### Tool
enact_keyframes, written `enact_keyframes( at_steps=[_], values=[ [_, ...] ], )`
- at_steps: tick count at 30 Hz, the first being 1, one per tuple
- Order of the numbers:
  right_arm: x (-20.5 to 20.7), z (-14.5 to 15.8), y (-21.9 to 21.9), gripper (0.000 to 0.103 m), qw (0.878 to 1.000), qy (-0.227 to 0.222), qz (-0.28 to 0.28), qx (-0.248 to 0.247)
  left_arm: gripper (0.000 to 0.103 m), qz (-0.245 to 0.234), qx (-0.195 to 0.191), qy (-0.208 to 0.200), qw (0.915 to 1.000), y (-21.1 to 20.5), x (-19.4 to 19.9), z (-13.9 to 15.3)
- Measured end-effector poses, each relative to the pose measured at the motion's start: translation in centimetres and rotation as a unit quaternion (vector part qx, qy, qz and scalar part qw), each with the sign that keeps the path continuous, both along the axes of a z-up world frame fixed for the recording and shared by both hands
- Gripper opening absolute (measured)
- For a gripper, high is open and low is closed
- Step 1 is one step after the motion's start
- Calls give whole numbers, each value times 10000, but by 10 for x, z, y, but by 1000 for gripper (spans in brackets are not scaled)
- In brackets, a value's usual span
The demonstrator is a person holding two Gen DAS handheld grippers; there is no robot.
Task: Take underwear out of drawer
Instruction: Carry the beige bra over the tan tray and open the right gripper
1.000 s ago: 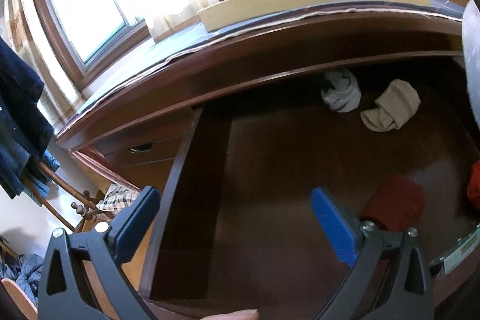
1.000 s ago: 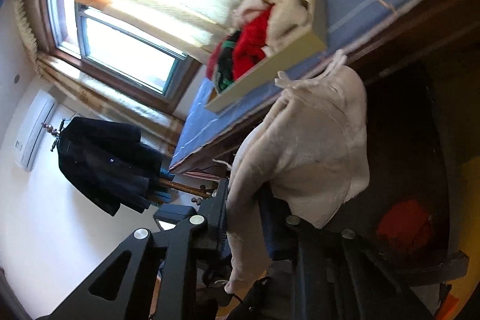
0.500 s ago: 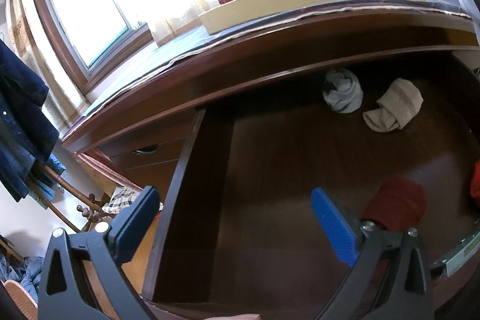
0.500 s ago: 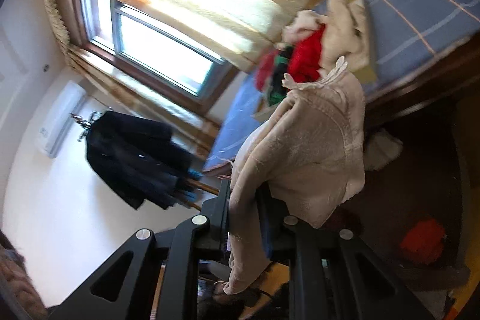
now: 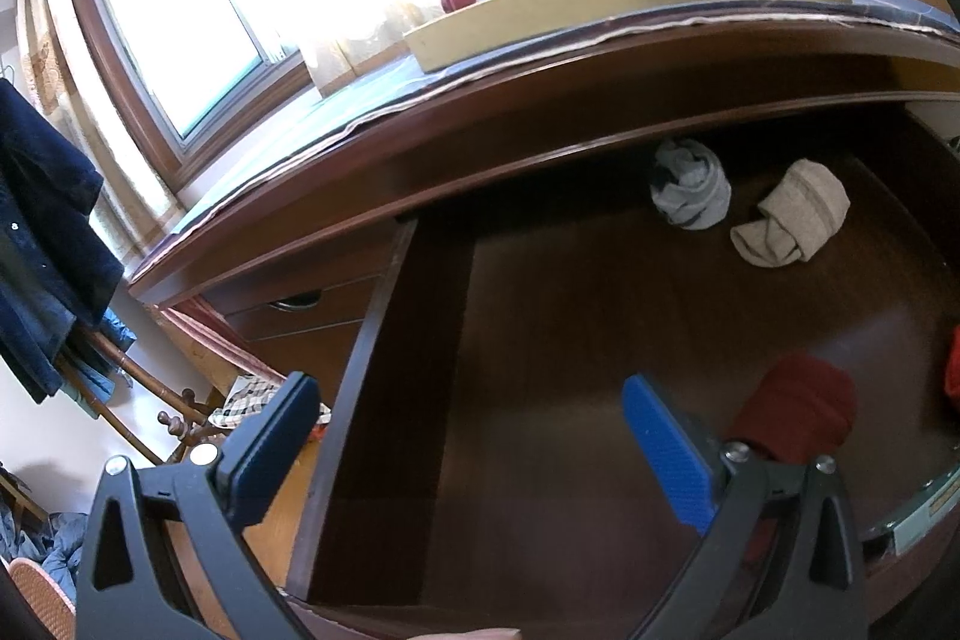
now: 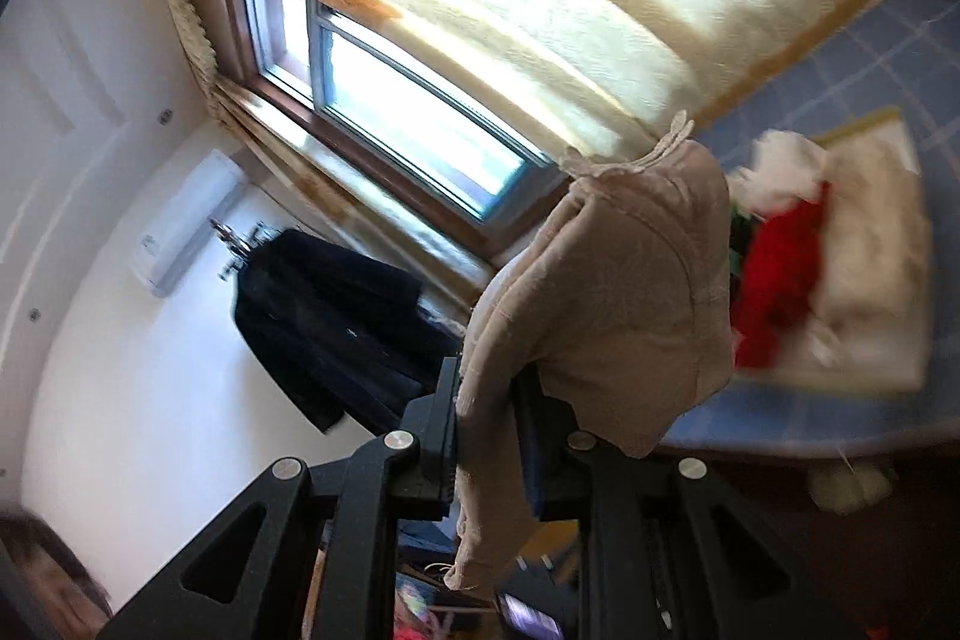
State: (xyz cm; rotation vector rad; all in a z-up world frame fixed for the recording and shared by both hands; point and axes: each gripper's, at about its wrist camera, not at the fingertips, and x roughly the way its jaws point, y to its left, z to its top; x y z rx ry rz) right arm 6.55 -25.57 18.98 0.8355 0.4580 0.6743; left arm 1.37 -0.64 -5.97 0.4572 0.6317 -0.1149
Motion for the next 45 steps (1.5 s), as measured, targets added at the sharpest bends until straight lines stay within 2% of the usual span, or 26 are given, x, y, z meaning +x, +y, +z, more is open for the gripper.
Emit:
enact_keyframes(
  at_steps=[4,6,10,13,15,17,20,25,27,34,36,38,41,45],
  values=[
    [55,-1,14,19,9990,-119,222,361,103,3,2,2,10000,0,0,0],
    [86,-11,25,19,9974,-57,397,591,103,4,2,6,10000,0,0,0],
    [137,-33,46,19,9961,30,557,680,103,5,2,10,10000,1,0,0],
    [166,-61,44,19,9954,245,518,771,103,2,-2,2,10000,1,0,1],
    [179,-87,30,19,9949,622,293,737,102,-4,-5,0,10000,1,0,1],
    [180,-110,11,19,9925,861,136,853,103,-3,-3,12,10000,2,1,1],
    [169,-124,-12,19,9914,932,-64,914,103,1,3,30,10000,2,2,1],
    [149,-132,-32,24,9909,1214,-445,367,103,50,45,31,10000,1,1,-1],
    [146,-134,-33,29,9894,1312,-606,125,103,87,72,36,9999,0,1,-1],
    [150,-134,-23,30,9824,1509,-982,-507,103,133,111,81,9998,-1,1,-3],
    [153,-131,-14,32,9792,1478,-1123,-815,103,141,111,45,9998,-2,1,-3],
    [158,-132,-6,38,9746,1525,-1256,-1056,103,155,116,27,9998,-2,0,-3],
    [170,-133,2,47,9704,1660,-1318,-1154,103,152,115,28,9998,-1,-1,-3],
    [170,-135,1,48,9705,1602,-1355,-1190,102,131,85,-67,9999,-1,-3,-2]
  ],
)
